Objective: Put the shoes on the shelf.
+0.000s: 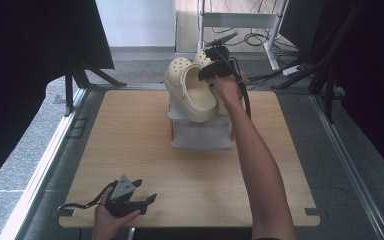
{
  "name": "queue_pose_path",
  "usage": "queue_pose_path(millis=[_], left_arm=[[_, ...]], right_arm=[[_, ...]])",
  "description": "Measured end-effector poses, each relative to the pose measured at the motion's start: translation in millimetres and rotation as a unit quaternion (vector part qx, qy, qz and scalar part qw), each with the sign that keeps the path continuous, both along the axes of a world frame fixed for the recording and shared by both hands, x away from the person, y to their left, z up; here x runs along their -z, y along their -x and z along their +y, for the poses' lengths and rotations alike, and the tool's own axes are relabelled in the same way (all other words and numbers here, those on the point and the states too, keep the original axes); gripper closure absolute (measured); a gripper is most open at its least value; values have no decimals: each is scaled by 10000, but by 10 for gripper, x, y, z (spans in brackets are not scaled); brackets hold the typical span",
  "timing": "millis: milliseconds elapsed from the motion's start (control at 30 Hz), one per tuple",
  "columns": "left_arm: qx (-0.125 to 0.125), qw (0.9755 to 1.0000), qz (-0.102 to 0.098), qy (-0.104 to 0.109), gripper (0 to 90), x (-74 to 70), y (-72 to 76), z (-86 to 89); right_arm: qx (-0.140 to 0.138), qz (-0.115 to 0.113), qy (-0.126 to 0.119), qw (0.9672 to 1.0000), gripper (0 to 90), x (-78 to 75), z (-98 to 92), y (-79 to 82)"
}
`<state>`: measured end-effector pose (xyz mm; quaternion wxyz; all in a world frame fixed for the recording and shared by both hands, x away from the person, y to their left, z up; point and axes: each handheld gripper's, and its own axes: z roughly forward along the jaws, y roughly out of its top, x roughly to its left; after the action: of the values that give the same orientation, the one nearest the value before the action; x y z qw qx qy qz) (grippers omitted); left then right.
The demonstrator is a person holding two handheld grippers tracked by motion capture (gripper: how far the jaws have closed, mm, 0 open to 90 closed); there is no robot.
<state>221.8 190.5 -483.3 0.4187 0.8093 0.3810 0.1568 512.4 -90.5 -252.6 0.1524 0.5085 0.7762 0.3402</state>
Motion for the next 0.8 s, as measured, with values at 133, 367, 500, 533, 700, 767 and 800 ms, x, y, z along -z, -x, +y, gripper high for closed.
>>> queue_pose_path(millis=[133, 367, 500, 533, 700, 767, 800], left_arm=[[23, 10000, 15, 17, 276, -1, -14, 0], [50, 10000, -6, 68, 276, -7, -27, 7], [71, 9999, -25, 84, 276, -17, -36, 19], [80, 9999, -22, 97, 276, -18, -38, 19], [114, 9999, -28, 113, 276, -20, -52, 21], [118, 9999, -33, 121, 276, -19, -58, 19], [119, 9999, -31, 118, 276, -18, -61, 19]], right_arm=[[265, -66, 6, 9996, 650, 3, 25, -40], [768, -89, 40, 9970, 649, 51, 71, -105], [1060, -87, -90, 9943, 649, 87, 80, -139], [1122, -104, -109, 9936, 649, 98, 84, -149], [1292, -65, -67, 9916, 648, 170, 142, -225], [1364, -74, -59, 9906, 648, 208, 170, -258], [1397, -73, -71, 9901, 647, 224, 180, -274]])
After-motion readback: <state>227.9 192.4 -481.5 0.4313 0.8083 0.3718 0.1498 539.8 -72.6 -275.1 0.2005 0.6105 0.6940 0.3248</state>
